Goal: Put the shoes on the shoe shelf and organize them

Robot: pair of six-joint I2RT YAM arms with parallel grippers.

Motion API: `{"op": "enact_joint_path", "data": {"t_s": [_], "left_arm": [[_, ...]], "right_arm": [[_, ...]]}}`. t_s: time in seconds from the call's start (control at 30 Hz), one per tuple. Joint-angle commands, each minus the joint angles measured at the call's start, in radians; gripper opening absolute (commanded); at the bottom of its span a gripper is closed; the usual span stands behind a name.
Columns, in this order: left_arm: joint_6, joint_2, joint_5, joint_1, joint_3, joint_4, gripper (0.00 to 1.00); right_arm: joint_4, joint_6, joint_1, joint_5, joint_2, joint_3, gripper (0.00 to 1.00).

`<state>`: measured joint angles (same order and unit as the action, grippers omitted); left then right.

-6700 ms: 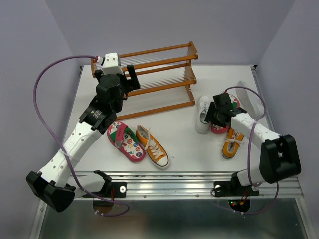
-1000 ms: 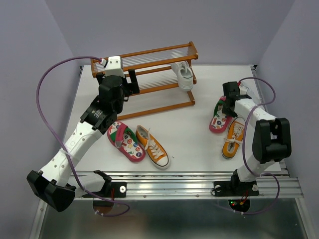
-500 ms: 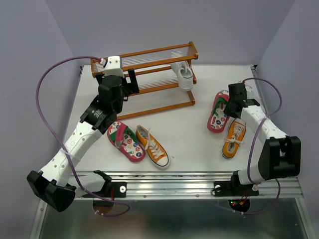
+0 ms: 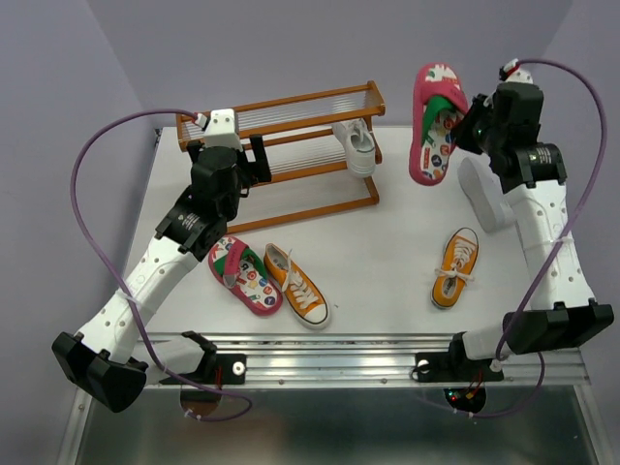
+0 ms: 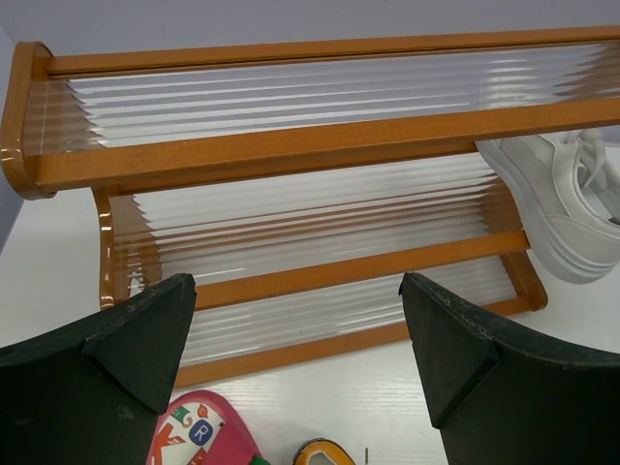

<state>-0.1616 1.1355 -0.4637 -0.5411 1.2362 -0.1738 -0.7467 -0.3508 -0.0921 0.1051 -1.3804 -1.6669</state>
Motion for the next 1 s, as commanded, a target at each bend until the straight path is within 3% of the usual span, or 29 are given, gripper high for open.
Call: {"op": "enact_joint_path", "data": {"t_s": [0.0,0.23,0.33,0.5,0.97], "left_arm": [[-0.003,-0.023,0.017,0.003,0.006,0.04,0.99],[-0.004,-0.072,-0.038,0.003,0.009,0.014,0.99],[-0.004,-0.095,-0.056,0.003,0.009,0.0,0.99],[-0.015,-0.126,-0.082,0.003,0.005,-0.035,0.99],[-0.036,-0.141,-0.09,0.003,-0.006,-0.055,0.99]], "right_arm": [[0.075,0.075,-0.029,-0.22,-0.094,-0.28,0.01],[0.076,0.108,-0.141,-0.274,-0.401,-0.737,0.01],[0.095,0.101,-0.169,-0.274,-0.479,-0.846,0.01],[0.207,0.088,-0.227,-0.225,-0.529,-0.821,0.01],[0.302,0.042,-0.304,-0.064,-0.595,-0.792,0.01]]}}
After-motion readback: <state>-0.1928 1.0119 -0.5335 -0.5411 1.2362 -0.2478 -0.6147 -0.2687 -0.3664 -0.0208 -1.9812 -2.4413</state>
